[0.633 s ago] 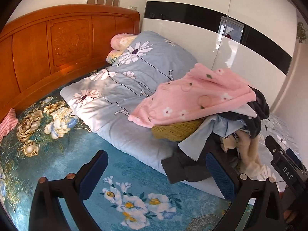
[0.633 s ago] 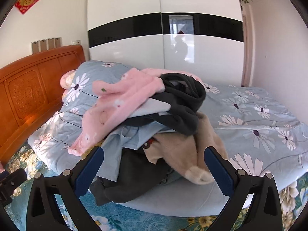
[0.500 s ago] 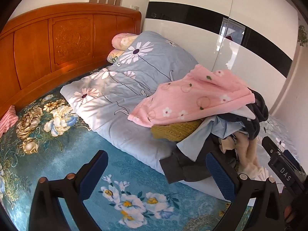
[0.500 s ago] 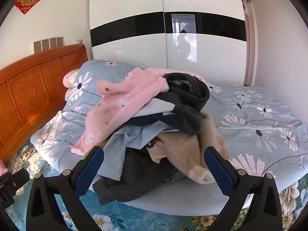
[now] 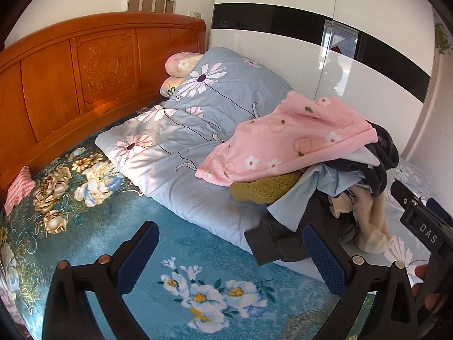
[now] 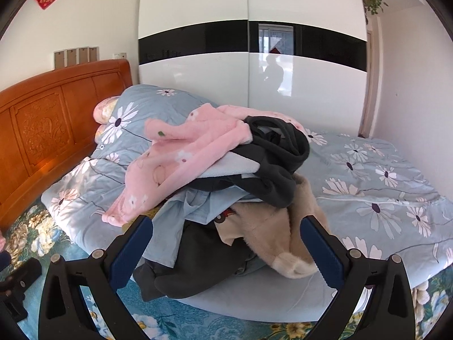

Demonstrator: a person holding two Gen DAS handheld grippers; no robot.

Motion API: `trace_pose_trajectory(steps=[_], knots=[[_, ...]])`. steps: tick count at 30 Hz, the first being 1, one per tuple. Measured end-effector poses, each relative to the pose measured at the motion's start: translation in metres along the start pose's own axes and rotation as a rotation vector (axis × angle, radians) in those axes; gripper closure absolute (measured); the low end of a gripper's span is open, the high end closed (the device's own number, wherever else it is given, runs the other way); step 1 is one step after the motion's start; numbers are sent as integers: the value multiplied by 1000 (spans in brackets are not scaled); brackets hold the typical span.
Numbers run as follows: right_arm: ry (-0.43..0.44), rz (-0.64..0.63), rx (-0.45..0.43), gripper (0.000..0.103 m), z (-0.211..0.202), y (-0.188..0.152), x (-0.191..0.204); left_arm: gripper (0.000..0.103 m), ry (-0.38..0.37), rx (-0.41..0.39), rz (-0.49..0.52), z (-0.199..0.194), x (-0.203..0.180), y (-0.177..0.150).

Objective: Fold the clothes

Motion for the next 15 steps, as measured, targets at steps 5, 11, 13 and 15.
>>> trace_pose_trajectory(steps=[5,11,13,15], knots=[[-16,-19,-30,0,-7,5,3,0,-1,-23,31,-4,-5,-4],[-24,-37,-38,0,-11,9,5,0,0,-43,21,-7,-4,-5],[-24,-44,-45,0,-13,10,6,0,-9,-45,5,-7,-3,-5],[-28,-52,-47,0,-14,10,6,0,-6,-51,-9,-7,-2,-4]])
Point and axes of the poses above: each gripper's, at about its wrist camera, not at the fingertips, and z roughly the way its jaws point, x to its left, y to its top, the point moved 10 cm from there along z, roughly the way its jaws point, and after that the axes turned 15 degrees about x, right-handed, at the moved point
